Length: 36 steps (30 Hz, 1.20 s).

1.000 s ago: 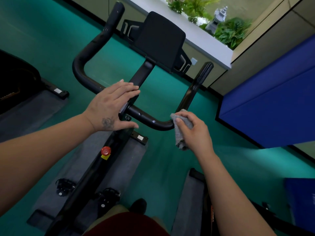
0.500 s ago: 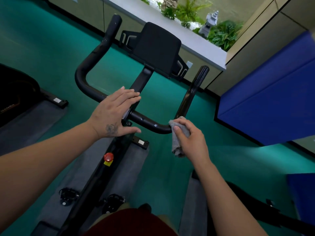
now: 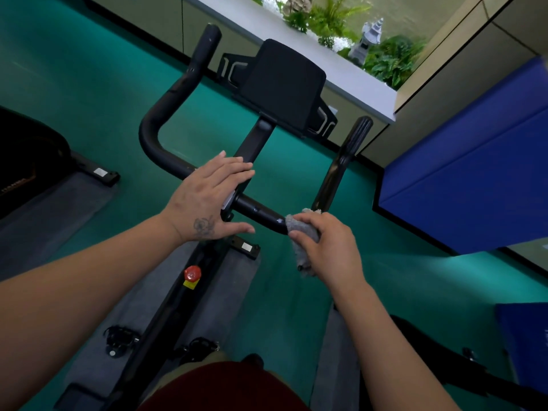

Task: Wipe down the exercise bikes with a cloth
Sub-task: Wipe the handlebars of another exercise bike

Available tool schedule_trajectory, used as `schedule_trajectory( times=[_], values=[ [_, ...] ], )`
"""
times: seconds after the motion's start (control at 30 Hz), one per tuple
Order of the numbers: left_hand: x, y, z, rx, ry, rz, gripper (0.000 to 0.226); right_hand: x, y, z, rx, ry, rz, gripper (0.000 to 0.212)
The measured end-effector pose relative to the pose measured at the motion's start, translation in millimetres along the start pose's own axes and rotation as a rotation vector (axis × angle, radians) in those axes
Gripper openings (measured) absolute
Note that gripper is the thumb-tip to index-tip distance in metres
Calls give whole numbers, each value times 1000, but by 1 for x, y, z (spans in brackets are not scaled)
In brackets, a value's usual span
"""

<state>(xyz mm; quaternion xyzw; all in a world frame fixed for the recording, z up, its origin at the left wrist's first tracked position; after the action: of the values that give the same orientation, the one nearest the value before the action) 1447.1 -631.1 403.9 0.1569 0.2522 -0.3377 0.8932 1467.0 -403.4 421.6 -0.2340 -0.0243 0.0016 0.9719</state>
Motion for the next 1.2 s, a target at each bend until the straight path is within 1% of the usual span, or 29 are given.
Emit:
schedule_trajectory(
  times=[0.13, 0.3, 0.57, 0.7, 0.83, 0.9, 1.07, 1.2],
  values=[
    [1, 1, 0, 1, 4, -4, 110, -7, 11, 9, 1, -34, -28, 26],
    [1, 0, 0, 14, 11, -2, 109, -15, 32, 33, 8, 26, -87, 26],
    [1, 0, -1, -2, 2, -1, 110, 2, -1, 3, -5, 34, 3, 27],
    [1, 0, -2, -5, -7, 2, 110, -10, 11, 16, 45, -24, -11, 27],
    [0, 1, 0, -8, -1, 9, 110, -20, 24, 32, 70, -8, -73, 24],
    [0, 1, 0, 1, 7, 14, 110, -20, 19, 28, 78, -7, -67, 24],
    [0, 1, 2, -3, 12, 3, 108, -3, -17, -2, 84, -6, 23, 27],
    [1, 1, -1, 8, -6, -5, 109, -9, -8, 2, 70, -44, -26, 31]
  ],
)
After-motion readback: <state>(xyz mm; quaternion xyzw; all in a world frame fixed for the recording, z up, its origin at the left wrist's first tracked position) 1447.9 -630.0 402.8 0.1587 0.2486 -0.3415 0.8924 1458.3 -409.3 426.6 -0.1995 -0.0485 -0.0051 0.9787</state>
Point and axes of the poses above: each hand's wrist, its own x-axis away from the middle knuckle, its own z-axis out of the back of the hand, y = z × x, the point moved 9 cm from there along -x, towards the middle knuckle, and after that the axes turned 9 degrees about -z, right-handed, at the moved point
